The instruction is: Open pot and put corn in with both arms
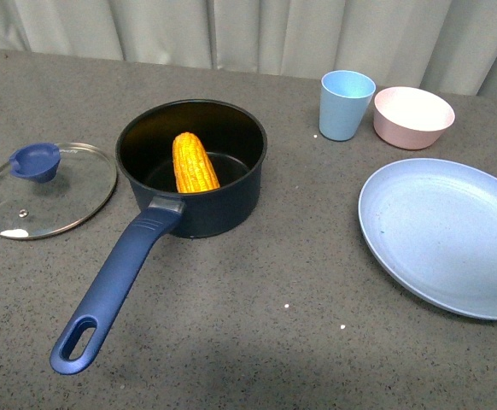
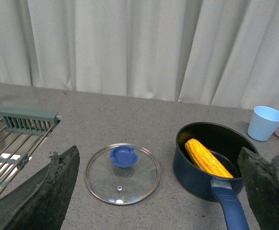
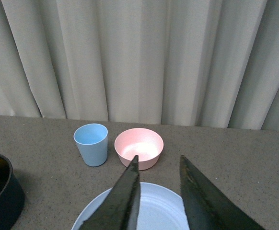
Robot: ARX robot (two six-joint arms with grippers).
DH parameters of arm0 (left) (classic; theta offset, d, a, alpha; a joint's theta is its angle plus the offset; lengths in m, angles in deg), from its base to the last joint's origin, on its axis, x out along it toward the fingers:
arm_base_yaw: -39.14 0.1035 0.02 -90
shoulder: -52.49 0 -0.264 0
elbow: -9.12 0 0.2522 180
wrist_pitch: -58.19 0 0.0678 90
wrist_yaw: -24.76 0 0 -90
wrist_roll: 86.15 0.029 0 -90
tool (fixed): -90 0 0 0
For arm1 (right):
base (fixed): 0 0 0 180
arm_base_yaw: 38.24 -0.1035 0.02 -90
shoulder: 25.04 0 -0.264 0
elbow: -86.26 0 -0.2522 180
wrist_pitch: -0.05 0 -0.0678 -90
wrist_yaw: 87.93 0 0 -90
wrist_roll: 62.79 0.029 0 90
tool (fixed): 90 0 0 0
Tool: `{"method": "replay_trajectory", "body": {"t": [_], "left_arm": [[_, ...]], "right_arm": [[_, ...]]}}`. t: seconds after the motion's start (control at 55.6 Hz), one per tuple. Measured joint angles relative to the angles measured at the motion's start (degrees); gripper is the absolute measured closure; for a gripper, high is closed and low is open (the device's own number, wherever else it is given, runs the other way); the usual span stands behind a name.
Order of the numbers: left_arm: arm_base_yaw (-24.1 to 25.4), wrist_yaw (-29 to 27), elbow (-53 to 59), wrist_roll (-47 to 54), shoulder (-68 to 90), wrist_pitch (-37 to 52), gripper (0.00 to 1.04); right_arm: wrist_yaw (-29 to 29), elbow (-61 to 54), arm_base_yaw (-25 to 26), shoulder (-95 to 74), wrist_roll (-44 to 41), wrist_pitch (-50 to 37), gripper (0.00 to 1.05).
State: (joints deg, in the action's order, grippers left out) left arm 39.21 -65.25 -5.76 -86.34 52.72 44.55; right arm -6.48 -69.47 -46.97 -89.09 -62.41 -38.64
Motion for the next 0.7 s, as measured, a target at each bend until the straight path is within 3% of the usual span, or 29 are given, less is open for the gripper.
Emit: {"method": "replay_trajectory", "body": {"t": [0.108,0.252,0.306,0.702], "left_arm": [[0.0,0.0,0.0,0.0,0.0,0.0,0.06],[0.0,0.02,0.0,0.0,0.0,0.0,0.06],[0.0,0.0,0.0,0.0,0.0,0.0,0.06],[0.0,0.0,0.0,0.0,0.0,-0.02,0.06]], "right_arm": [[1.92,-2.93,1.75,5.97,-0.17,2.51,1.03],[3.85,-7.41,4.22,10.67,-0.31,2.43,1.04],[8.17,-8.66,7.3,13.46,-0.37,4.98,1.04],[8.46,-10.19,8.61,29.55,-0.35,18.73,1.04]]}}
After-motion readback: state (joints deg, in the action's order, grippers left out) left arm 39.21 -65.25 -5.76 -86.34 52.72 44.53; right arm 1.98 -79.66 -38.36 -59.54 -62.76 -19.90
